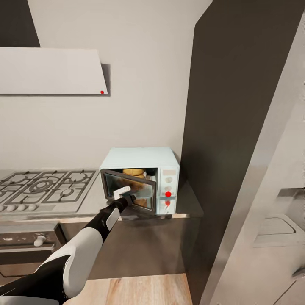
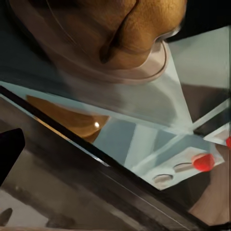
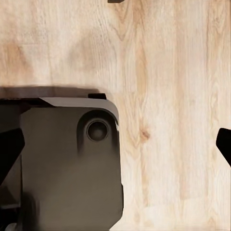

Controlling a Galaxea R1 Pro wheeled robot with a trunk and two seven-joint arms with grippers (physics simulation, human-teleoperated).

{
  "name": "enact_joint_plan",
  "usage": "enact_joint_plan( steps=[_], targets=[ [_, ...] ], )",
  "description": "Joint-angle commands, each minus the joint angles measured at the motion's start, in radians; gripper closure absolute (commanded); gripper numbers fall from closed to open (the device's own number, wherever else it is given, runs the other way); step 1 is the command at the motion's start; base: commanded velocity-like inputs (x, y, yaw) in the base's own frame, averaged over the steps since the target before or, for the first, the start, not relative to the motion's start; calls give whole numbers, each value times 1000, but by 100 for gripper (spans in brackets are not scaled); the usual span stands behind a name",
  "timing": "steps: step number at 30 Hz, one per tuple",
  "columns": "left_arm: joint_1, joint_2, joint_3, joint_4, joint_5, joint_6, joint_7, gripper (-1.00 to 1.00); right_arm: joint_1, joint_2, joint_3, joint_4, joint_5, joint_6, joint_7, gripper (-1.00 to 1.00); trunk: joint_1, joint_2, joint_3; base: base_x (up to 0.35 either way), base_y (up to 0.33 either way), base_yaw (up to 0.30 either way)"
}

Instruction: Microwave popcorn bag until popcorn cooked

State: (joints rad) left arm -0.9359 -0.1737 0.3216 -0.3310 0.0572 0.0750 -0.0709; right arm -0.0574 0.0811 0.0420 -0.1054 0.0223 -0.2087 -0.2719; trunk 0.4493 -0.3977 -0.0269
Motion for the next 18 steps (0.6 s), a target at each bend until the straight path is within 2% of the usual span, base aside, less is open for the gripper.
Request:
enact_joint_plan(
  steps=[1,10,18],
  targets=[
    [0,-1,5,-2,7,8,-7,-100,-1,0,4,1,2,-1,-6,-100,1,-2,-2,0,0,-66],
    [0,-1,4,-3,7,8,-7,-100,-1,0,5,1,2,-1,-6,-100,1,-2,-2,0,0,-13],
    [0,-1,4,-2,7,8,-6,-100,7,0,6,3,2,-1,-6,-100,1,-2,-2,0,0,-246]
  ],
)
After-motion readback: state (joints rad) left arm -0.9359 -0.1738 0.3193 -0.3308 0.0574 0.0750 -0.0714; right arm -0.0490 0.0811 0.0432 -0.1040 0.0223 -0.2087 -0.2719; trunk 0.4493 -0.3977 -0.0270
